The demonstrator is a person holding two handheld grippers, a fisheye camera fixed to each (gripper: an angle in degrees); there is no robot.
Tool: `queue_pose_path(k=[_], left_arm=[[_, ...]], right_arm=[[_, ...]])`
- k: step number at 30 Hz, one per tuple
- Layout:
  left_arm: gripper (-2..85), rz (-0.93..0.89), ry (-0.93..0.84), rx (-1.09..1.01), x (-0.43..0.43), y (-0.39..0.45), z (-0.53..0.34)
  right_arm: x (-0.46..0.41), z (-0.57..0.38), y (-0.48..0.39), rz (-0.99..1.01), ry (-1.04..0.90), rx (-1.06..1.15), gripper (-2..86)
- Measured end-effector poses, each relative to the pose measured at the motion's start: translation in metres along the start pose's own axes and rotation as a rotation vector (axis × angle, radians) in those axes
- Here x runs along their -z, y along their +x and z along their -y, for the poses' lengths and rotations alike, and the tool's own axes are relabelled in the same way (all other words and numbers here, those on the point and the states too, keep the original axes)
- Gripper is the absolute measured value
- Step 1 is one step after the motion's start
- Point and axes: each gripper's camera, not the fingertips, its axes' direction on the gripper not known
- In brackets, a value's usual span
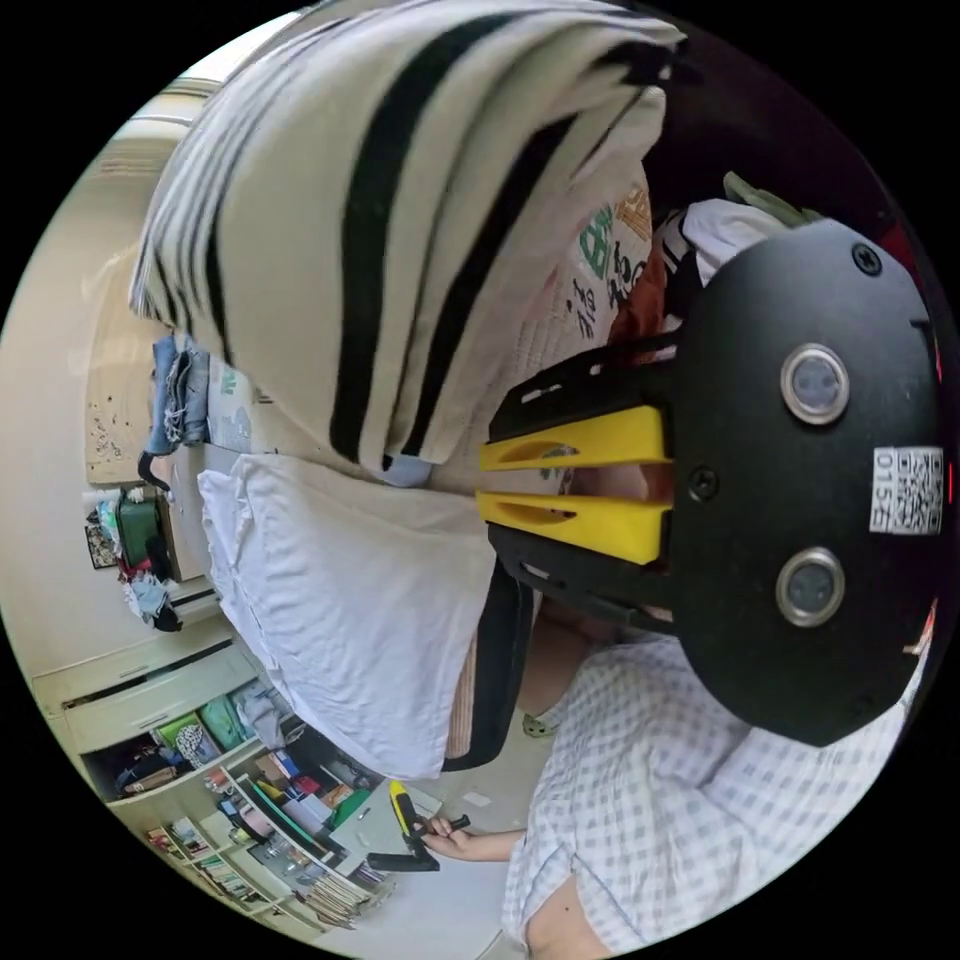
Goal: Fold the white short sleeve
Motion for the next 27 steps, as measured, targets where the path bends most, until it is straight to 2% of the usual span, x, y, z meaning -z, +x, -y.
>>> queue_pose_path(k=[5,9,13,18,23,27], left_arm=[[4.2,0.136,0.093,-0.113,0.037,0.003,0.054],[4.9,0.205,0.187,-0.235,0.029,0.006,0.141],[6.5,0.152,0.169,-0.265,-0.018,-0.005,0.234],[8.2,0.103,0.098,-0.085,-0.106,-0.051,0.357],[9.3,0.144,-0.021,0.044,-0.177,-0.088,0.42],[9.1,0.141,-0.076,0.109,-0.221,-0.112,0.44]], right_arm=[[0.075,0.041,-0.027,-0.038,0.192,0.168,5.8],[0.079,0.111,-0.047,0.043,0.304,0.274,6.1],[0.031,0.227,-0.063,0.096,0.321,0.341,8.4],[-0.058,0.367,-0.045,0.069,0.263,0.253,9.6],[-0.156,0.479,-0.017,0.031,0.121,0.127,11.6],[-0.199,0.521,-0.009,0.038,0.056,0.088,11.8]])
